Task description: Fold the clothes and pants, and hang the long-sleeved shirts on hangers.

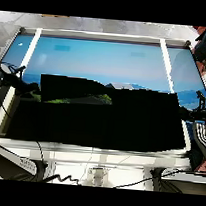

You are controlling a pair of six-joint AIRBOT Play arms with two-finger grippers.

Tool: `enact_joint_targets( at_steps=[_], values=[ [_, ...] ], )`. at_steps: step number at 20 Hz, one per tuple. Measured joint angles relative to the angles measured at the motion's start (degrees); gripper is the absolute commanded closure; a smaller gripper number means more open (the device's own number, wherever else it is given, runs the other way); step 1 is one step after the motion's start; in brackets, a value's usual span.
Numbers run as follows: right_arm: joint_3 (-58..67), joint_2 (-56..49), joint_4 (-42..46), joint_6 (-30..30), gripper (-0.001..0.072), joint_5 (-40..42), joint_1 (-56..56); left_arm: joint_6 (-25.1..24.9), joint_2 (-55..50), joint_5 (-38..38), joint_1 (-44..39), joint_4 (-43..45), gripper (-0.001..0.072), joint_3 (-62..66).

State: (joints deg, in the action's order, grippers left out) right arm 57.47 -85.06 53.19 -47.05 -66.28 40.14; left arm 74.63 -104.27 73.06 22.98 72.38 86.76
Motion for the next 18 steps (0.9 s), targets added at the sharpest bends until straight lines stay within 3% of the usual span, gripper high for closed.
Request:
enact_joint_targets(
  at_steps=[2, 3, 5, 7, 10, 13, 18],
  values=[
    [0.00, 0.00, 0.00, 0.00, 0.0688, 0.11, 0.00, -1.51, -0.11, -1.09, 0.00, -2.99, 0.0138, -1.57],
    [0.00, 0.00, 0.00, 0.00, 0.0688, 0.22, 0.02, -1.99, -0.26, -1.42, -0.22, -3.80, 0.0203, -2.05],
    [0.00, 0.00, 0.00, 0.00, 0.0688, 0.26, 0.02, -2.71, -0.63, -2.14, -0.83, -5.46, 0.0499, -2.78],
    [0.00, 0.00, 0.00, 0.02, 0.0688, 0.37, 0.02, -3.10, -0.81, -2.51, -1.22, -5.90, 0.0668, -3.17],
    [0.00, 0.00, -0.02, 0.02, 0.0688, 0.39, 0.02, -5.09, -0.24, -1.46, -1.55, -5.95, 0.0695, -3.26],
    [0.00, 0.00, -0.28, 0.02, 0.0688, 0.39, 0.02, -10.21, 2.14, 1.68, -0.72, -9.70, 0.0697, -1.18],
    [0.00, 0.00, -0.37, 0.00, 0.0688, 0.35, 0.02, -20.50, 6.99, 15.45, 5.20, -30.10, 0.0697, 5.20]
  ],
)
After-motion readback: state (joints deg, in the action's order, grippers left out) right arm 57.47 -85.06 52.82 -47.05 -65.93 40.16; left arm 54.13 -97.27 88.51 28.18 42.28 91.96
